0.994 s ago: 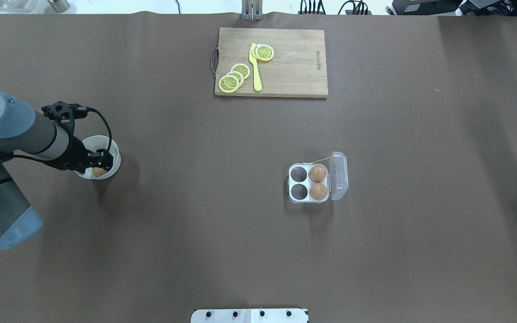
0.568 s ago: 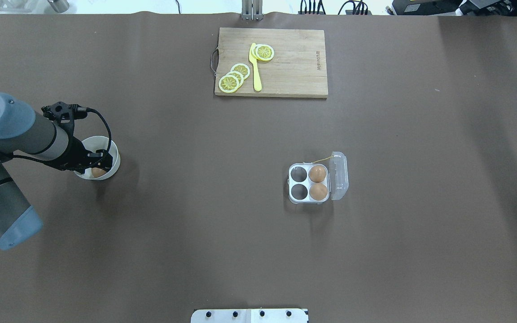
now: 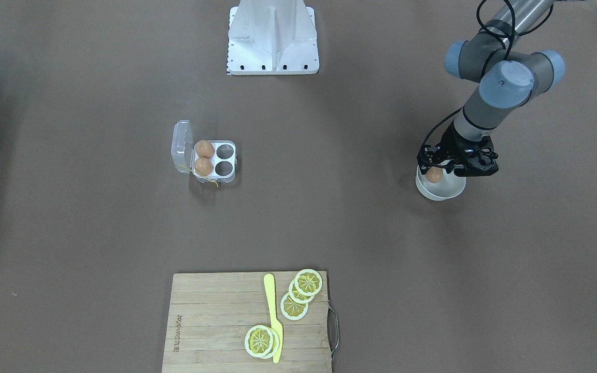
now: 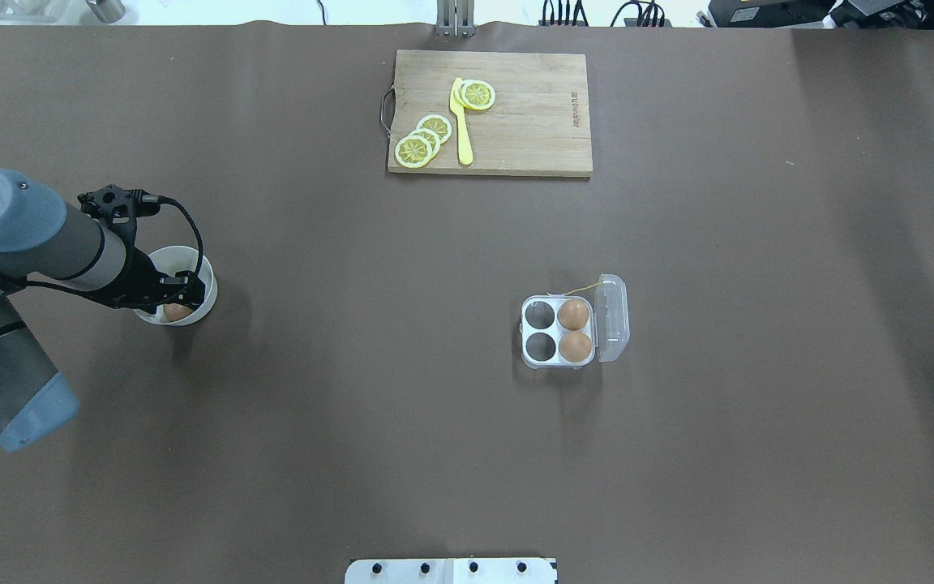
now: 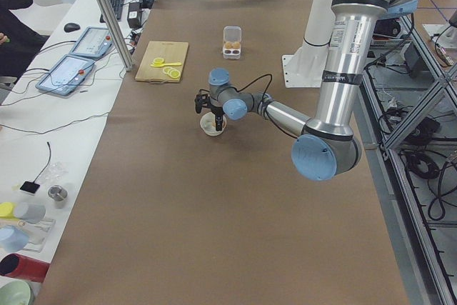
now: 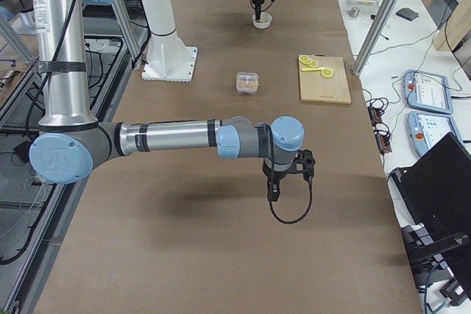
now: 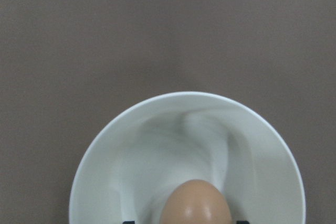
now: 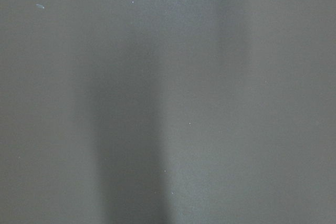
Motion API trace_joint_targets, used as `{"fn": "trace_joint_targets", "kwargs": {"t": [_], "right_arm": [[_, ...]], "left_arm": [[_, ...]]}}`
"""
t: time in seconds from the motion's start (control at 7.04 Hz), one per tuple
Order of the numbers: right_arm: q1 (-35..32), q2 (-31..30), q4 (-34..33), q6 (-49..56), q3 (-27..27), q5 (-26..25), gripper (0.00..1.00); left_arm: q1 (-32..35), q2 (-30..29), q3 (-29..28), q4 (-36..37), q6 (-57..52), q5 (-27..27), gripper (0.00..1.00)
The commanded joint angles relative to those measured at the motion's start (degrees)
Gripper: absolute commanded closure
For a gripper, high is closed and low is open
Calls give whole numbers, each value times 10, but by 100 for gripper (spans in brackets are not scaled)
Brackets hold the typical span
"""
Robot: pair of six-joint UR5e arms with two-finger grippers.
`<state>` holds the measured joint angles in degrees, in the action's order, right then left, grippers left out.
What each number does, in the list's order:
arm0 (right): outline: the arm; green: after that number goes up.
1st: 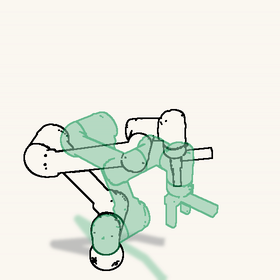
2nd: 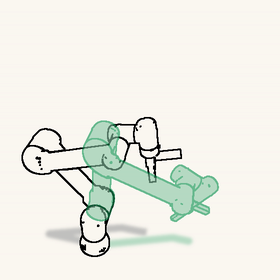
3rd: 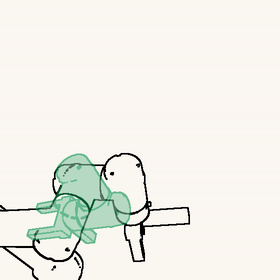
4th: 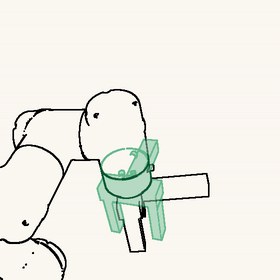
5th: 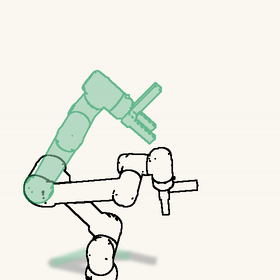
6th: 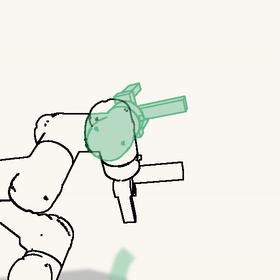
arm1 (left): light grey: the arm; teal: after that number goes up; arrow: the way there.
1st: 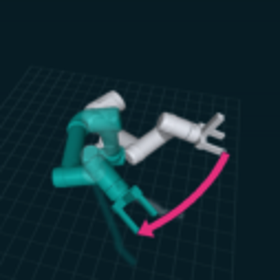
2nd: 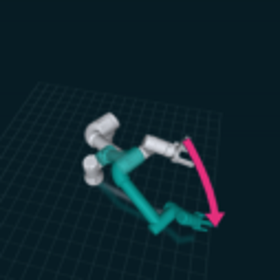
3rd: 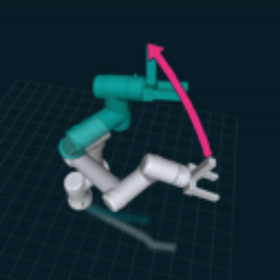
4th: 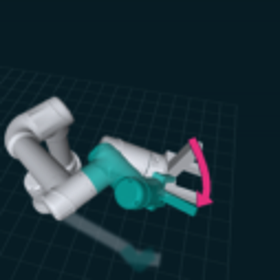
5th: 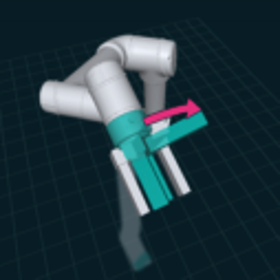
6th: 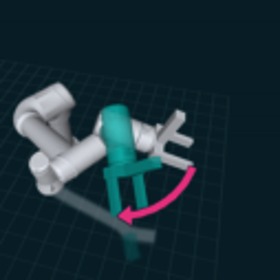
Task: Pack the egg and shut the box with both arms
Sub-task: 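Lower the left gripper into the bowl and close on the egg, then lift the egg with the left gripper and carry it toward the egg box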
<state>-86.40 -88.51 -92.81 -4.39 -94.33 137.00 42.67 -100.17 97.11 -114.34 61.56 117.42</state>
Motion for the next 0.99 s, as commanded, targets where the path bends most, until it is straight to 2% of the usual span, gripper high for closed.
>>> {"fn": "trace_joint_targets", "kwargs": {"t": [0.0, 0.14, 0.28, 0.85], "right_arm": [[0, 1, 0, 1, 4, -1, 0], [0, 1, 0, 1, 3, -1, 0], [0, 3, 0, 2, 5, -1, 0], [0, 3, 0, 3, 6, -2, 0]], "left_arm": [[0, 1, -3, -1, 0, -9, 29], [0, 0, -3, 0, 0, -24, 31], [0, -1, -2, 0, 2, -24, 40], [1, 5, 19, 0, 7, -19, 100]]}}
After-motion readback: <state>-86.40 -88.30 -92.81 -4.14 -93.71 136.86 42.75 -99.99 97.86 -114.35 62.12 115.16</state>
